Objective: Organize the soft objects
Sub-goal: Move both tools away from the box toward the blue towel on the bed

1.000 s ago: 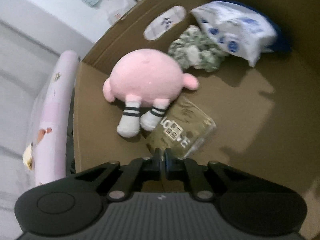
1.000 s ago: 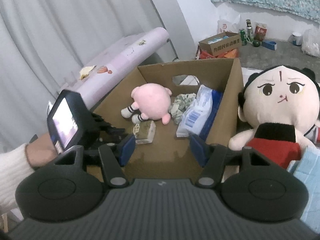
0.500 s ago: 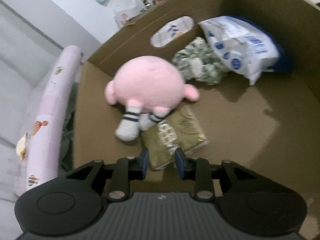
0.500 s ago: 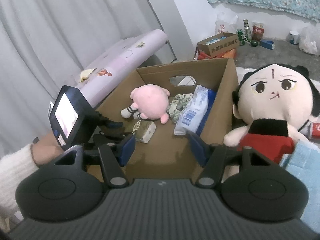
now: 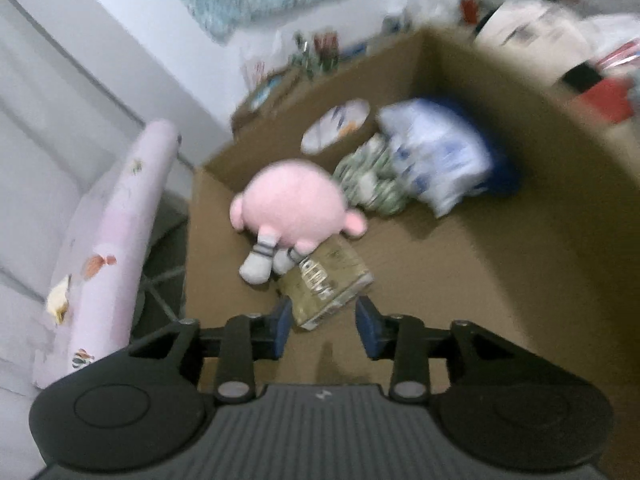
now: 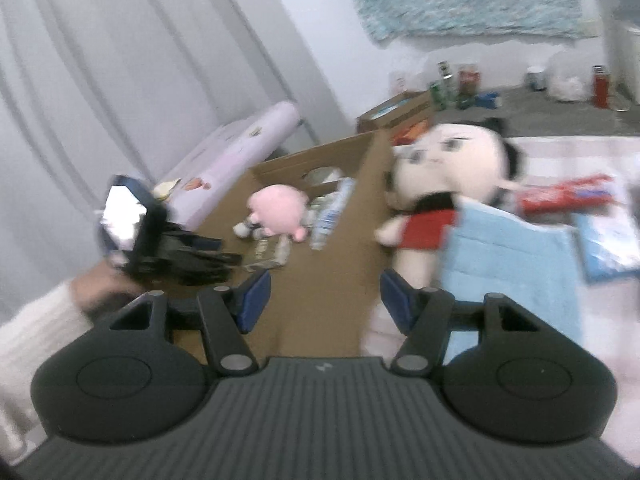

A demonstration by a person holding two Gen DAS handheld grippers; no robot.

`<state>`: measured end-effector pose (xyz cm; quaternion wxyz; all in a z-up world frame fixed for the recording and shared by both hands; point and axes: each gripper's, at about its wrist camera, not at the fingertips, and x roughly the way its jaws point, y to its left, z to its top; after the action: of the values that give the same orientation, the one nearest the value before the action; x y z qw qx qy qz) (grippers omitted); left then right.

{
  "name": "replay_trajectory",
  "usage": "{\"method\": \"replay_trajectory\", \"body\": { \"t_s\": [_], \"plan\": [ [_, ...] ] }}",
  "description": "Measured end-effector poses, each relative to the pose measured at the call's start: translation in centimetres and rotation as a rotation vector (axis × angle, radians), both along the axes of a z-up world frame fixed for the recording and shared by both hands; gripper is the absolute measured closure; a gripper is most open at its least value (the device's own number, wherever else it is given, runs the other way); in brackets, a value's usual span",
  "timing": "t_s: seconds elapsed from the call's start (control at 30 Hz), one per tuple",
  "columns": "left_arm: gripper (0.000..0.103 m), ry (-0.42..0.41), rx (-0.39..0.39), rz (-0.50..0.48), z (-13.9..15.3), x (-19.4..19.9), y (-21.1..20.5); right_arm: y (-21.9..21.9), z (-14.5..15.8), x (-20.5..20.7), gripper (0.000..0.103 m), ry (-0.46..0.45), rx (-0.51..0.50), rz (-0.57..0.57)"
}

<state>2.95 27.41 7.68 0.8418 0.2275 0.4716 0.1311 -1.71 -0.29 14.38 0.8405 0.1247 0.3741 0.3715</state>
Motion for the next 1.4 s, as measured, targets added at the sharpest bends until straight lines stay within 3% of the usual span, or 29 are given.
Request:
{"method": "replay_trajectory", "body": {
  "t_s": [0.1, 0.27, 0.37, 0.5, 0.63, 0.7, 0.83, 0.9, 1.07, 1.13, 1.4],
  "plan": [
    [0.053, -0.085, -0.028, -0.067, 2.8, -3.7, -3.6, -4.5, -0.9, -1.8, 0.043, -0.014, -0.016, -0.08],
    [0.04, -0.21, -0.178, -0.212, 6.4, -9.0, -11.0, -12.0, -3.8, -3.5, 0.042, -0.023, -0.025, -0.248],
    [0.039, -0.254, -0.268, -0.304, 6.7, -10.9, -15.7, -15.8, -6.1, -3.6, 0.042, -0.04, -0.002, -0.358],
    [0.039, -0.28, -0.396, -0.385, 4.9, -11.7, -21.5, -19.1, -8.6, -2.0, 0.042, 0.008, 0.065, -0.411],
    [0.039, -0.32, -0.436, -0.426, 1.5, -11.5, -25.7, -19.7, -8.9, -1.3, 0.043, -0.092, -0.054, -0.432],
    [0.039, -0.348, -0.425, -0.417, -0.6, -11.0, -27.0, -19.8, -9.2, -1.1, 0.043, -0.102, -0.053, -0.424],
    [0.039, -0.3, -0.505, -0.381, -4.4, -9.0, -28.4, -19.9, -9.5, -1.7, 0.043, -0.106, -0.077, -0.406],
    [0.039, -0.297, -0.497, -0.369, -5.7, -8.4, -28.9, -19.9, -9.5, -2.3, 0.043, -0.129, -0.118, -0.407],
    [0.039, -0.387, -0.373, -0.404, -6.8, -8.5, -29.8, -21.4, -9.4, -2.2, 0.043, -0.115, -0.1, -0.471],
    [0.039, -0.433, -0.362, -0.403, -7.0, -8.7, -29.8, -21.6, -9.5, -2.2, 0.043, -0.109, -0.109, -0.483],
    [0.039, -0.472, -0.313, -0.416, -7.2, -9.6, -29.9, -21.2, -9.9, -2.2, 0.043, -0.11, -0.128, -0.489]
  ]
}}
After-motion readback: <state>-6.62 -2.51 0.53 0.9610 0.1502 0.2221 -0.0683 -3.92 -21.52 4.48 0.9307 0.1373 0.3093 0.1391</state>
